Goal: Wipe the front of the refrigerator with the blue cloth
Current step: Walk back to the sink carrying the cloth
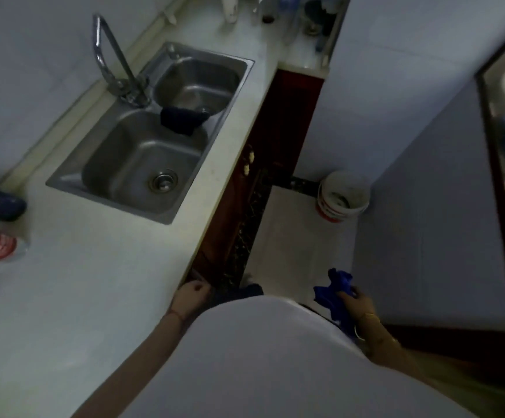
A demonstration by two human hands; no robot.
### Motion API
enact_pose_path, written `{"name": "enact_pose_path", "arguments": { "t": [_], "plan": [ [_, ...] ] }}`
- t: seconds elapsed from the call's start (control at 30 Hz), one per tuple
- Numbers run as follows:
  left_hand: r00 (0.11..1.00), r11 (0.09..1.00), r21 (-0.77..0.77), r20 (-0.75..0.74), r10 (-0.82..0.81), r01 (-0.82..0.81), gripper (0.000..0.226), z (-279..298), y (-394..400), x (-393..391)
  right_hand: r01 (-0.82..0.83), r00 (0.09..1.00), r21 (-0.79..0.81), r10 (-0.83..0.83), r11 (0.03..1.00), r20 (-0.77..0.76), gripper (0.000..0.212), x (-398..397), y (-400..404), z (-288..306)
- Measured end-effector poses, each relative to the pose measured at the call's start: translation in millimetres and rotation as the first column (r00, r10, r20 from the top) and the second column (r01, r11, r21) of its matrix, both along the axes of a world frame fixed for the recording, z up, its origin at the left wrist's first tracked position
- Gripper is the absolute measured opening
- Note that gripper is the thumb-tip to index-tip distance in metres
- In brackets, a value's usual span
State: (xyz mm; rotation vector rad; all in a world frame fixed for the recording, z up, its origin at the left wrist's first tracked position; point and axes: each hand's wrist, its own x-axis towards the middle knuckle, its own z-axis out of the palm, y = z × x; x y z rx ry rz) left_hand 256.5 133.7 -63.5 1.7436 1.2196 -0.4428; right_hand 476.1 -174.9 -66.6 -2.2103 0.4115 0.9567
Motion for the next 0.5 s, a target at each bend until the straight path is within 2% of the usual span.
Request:
{"name": "enact_pose_path", "arguments": {
  "t": [0.1, 0.27, 0.37, 0.43, 0.5],
  "plan": [
    [0.993, 0.997, -0.005, 0.094, 0.071, -0.071, 0.030, 17.5, 21.4, 45.0, -0.112, 0.993, 0.014, 0.112, 0.994, 0.039, 0.053, 41.6, 34.6, 14.8],
    [0.986, 0.985, 0.087, 0.086, 0.143, -0.150, 0.028, 19.0, 28.3, 59.0, -0.347, 0.938, -0.072, 0.348, 0.935, 0.001, 0.052, 81.5, 67.1, 18.0],
    [0.968, 0.963, 0.099, 0.053, 0.246, -0.250, 0.028, 15.9, 19.4, 51.9, -0.455, 0.889, -0.089, 0.458, 0.886, 0.016, 0.052, 115.1, 94.5, 18.2],
    [0.937, 0.928, 0.130, 0.062, 0.343, -0.349, 0.028, 21.2, 11.8, 45.3, -0.561, 0.824, -0.071, 0.565, 0.825, 0.043, 0.051, 134.8, 123.3, 24.9],
    [0.899, 0.883, 0.173, 0.071, 0.431, -0.437, 0.027, 26.6, 5.5, 36.9, -0.703, 0.703, -0.046, 0.704, 0.709, 0.105, 0.049, 149.3, 161.9, 37.1]
  ]
}}
